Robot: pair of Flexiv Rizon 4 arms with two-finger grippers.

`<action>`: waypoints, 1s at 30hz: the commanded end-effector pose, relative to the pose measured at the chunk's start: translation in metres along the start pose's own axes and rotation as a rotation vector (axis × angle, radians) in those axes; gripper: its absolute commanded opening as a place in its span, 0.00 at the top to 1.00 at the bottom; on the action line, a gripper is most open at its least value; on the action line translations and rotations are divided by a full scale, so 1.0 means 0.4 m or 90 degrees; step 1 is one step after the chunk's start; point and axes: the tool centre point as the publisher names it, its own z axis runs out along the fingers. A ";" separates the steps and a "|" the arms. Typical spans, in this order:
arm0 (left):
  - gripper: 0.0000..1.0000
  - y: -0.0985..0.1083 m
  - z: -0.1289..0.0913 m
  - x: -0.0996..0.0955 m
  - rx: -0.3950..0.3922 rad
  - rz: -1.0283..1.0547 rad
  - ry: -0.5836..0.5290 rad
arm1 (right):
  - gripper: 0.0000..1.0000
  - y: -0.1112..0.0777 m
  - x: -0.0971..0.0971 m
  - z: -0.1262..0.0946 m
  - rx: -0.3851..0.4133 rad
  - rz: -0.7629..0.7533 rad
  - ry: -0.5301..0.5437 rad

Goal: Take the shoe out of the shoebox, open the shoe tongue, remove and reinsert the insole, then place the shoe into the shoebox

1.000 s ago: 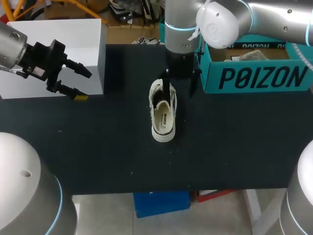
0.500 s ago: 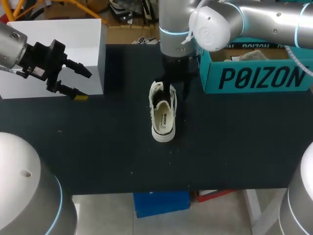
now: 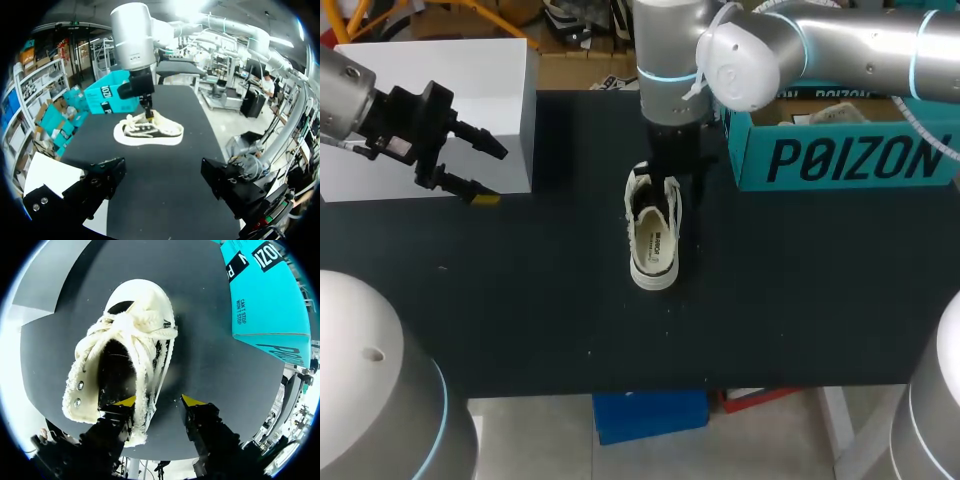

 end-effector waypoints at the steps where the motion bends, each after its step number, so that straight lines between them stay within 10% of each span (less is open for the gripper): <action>1: 0.00 0.002 0.002 0.003 -0.001 0.001 -0.003 | 0.51 -0.008 0.003 0.019 -0.006 0.009 0.000; 14: 0.00 0.002 0.002 0.003 -0.001 0.001 -0.003 | 0.56 -0.015 0.019 0.079 -0.019 0.045 0.003; 16: 0.00 0.002 0.002 0.003 -0.001 0.001 -0.003 | 0.73 -0.015 0.025 0.089 -0.019 0.050 0.002; 17: 0.00 0.002 0.002 0.003 -0.001 0.001 -0.003 | 1.00 -0.015 0.027 0.095 -0.018 0.052 0.013; 30: 0.00 0.002 0.002 0.003 -0.001 0.001 -0.003 | 1.00 -0.014 0.031 0.104 -0.024 0.054 0.027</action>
